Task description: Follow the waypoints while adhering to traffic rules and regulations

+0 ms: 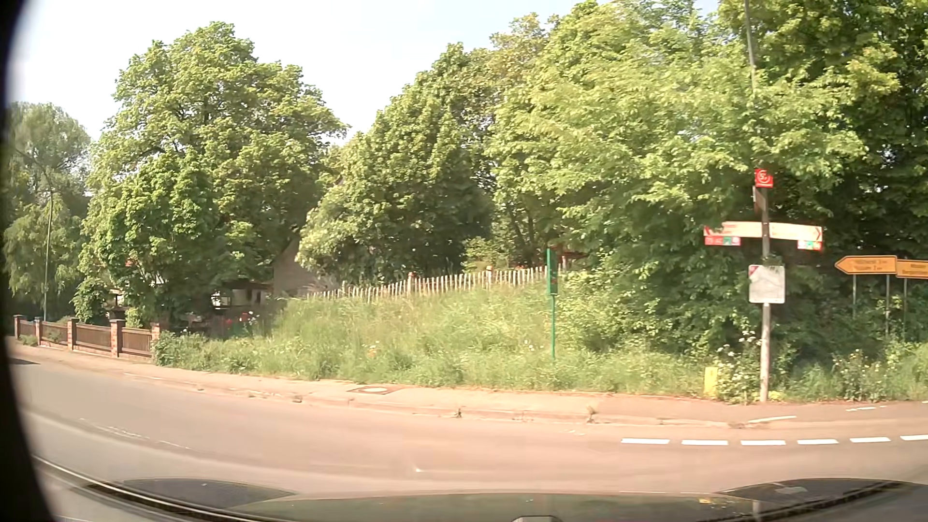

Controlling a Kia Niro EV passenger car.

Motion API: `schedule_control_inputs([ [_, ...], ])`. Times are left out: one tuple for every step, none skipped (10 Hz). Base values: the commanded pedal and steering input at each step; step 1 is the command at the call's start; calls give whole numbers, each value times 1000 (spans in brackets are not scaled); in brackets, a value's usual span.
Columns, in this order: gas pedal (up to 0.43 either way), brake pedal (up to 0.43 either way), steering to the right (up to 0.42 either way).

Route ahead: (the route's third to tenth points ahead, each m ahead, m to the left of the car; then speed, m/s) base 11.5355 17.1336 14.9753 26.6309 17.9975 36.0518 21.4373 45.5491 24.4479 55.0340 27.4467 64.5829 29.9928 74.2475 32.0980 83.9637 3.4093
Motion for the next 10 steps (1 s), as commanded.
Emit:
schedule_control_inputs([
  [449, 0, -500],
  [449, 0, -499],
  [449, 0, -499],
  [449, 0, -497],
  [449, 0, -490],
  [449, 0, -480],
  [449, 0, -465],
  [441, 0, -446],
  [429, 0, -423],
  [421, 0, -408],
])
